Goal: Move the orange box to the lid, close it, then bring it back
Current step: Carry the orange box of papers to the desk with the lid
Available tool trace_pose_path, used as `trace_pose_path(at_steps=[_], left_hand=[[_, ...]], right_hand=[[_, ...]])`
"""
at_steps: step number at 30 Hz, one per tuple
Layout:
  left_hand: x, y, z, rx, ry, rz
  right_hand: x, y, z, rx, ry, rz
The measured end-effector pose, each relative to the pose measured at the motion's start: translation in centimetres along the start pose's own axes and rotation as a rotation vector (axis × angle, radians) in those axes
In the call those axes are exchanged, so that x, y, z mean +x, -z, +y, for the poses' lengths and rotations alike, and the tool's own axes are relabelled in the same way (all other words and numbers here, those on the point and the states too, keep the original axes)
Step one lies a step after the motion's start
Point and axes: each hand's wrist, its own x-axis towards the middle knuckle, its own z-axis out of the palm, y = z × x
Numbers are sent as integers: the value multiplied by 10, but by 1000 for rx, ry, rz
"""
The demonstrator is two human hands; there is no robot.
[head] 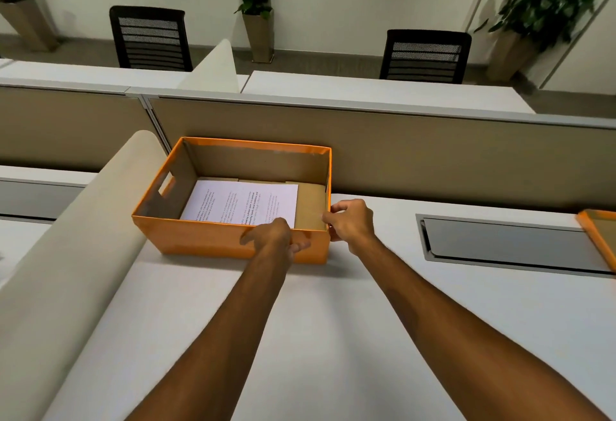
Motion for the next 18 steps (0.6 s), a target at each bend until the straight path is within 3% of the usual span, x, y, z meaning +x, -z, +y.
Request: trace_pose_path(at_steps=[4,7,10,18], left_hand=[[-9,1,1,166,-14,-48],[-21,3,1,-19,4,13],[-35,12,-9,17,-33,10],[-77,50,-39,196,-246,-88]], right_hand=[[-6,2,3,-8,15,10],[-18,8,6,7,15,25],[-37,17,13,53,11,31],[-85,60,39,214,-54,-134]])
